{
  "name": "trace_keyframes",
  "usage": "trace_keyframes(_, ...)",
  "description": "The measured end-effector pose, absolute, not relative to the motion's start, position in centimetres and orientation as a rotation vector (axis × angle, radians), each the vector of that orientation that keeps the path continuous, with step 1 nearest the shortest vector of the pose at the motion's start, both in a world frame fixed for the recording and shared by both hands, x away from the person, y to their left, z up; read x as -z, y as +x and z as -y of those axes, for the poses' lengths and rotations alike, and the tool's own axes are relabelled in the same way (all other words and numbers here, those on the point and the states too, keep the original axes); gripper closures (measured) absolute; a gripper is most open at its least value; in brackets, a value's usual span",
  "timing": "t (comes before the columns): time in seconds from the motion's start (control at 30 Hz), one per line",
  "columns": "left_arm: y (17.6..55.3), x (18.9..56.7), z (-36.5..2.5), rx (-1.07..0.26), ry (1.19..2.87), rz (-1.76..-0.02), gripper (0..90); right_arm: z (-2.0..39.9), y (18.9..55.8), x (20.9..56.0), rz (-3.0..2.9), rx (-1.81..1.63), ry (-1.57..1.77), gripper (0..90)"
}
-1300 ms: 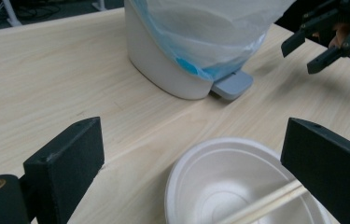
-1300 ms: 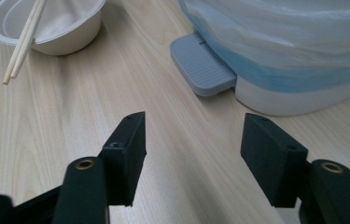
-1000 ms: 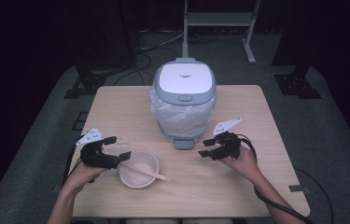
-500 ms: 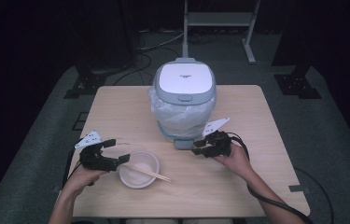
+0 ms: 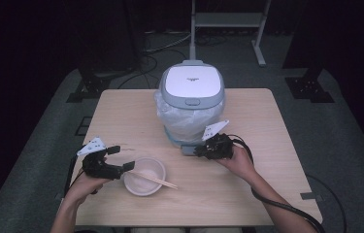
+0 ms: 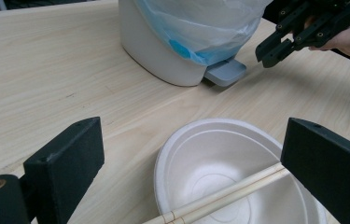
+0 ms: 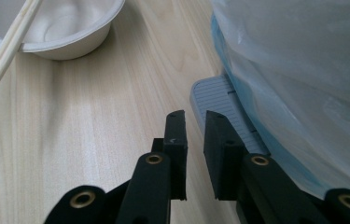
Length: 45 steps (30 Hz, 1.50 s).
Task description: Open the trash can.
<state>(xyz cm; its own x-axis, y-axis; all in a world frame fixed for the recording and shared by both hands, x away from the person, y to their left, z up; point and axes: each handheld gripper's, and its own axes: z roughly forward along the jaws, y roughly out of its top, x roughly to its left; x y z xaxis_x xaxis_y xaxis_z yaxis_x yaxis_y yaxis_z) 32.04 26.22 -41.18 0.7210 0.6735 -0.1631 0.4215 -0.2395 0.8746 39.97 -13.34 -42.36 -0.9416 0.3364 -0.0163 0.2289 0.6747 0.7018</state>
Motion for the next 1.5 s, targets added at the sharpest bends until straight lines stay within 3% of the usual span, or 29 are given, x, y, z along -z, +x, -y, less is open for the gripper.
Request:
trace_keyframes(0.4,32.0,41.3,-26.4,-0.291,1.872,-0.853,5.3,12.0,40.0,42.7,-2.712,-1.06,0.381,88.2)
trace_keyframes(1.5,31.9,41.7,-26.4,-0.272,1.88,-0.851,5.3,10.9,40.3,44.5,-2.635,-1.003,0.376,89.8)
